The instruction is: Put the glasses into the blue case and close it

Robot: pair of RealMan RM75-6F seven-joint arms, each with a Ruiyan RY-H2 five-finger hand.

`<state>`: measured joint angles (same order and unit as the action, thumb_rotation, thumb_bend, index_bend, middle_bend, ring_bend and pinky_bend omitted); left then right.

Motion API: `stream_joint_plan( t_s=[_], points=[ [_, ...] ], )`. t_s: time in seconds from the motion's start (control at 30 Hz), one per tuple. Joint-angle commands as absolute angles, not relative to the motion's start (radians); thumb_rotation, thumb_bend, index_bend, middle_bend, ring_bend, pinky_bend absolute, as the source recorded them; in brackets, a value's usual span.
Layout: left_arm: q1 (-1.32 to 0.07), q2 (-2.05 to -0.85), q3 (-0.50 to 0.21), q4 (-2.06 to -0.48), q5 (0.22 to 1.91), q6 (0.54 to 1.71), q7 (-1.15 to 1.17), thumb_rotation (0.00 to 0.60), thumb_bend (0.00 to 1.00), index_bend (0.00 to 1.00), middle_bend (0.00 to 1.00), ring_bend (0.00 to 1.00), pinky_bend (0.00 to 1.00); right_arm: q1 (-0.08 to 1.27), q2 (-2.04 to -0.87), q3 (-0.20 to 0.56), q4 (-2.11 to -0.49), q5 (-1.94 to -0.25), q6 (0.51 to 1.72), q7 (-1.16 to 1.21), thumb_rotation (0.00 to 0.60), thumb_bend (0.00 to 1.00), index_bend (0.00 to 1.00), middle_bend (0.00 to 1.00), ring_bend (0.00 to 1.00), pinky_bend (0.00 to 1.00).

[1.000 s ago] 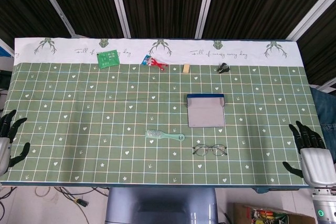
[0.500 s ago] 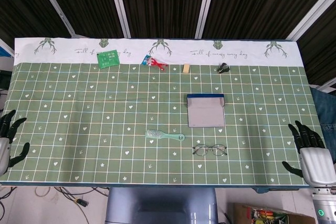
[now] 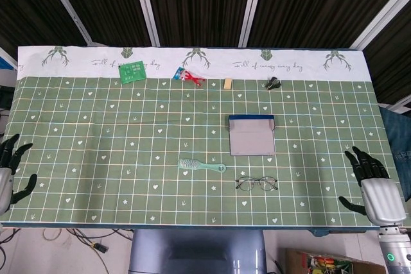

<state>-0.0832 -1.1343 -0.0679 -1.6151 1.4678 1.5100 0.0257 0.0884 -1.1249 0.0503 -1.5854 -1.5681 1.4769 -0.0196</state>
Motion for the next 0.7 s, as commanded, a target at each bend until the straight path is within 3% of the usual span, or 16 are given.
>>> stream_joint_plan(
  t_s=[0.03,0.27,0.7],
  points=[
    [-0.083,-1.133,-0.069,-1.617,1.464,1.509,0.019,0.600,0.38,0.15,0.00,0.00,0.00,0.128,-1.097,0.045,-1.575,-1.588,1.421,0.005,0.600,0.02,0.07,0.00,0.09,0.15],
    [-0.082,-1.131,-0.065,-1.625,1.463,1.503,0.015,0.600,0.38,0.15,0.00,0.00,0.00,0.209,-1.109,0.073,-1.610,-1.555,1.307,-0.137,0.600,0.13,0.15,0.00,0.04,0.15],
    [-0.084,-1.131,-0.072,-1.627,1.446,1.494,0.016,0.600,0.38,0.15,0.00,0.00,0.00,0.339,-1.181,0.107,-1.787,-1.375,1.096,-0.426,0.600,0.14,0.23,0.00,0.04,0.15]
  ],
)
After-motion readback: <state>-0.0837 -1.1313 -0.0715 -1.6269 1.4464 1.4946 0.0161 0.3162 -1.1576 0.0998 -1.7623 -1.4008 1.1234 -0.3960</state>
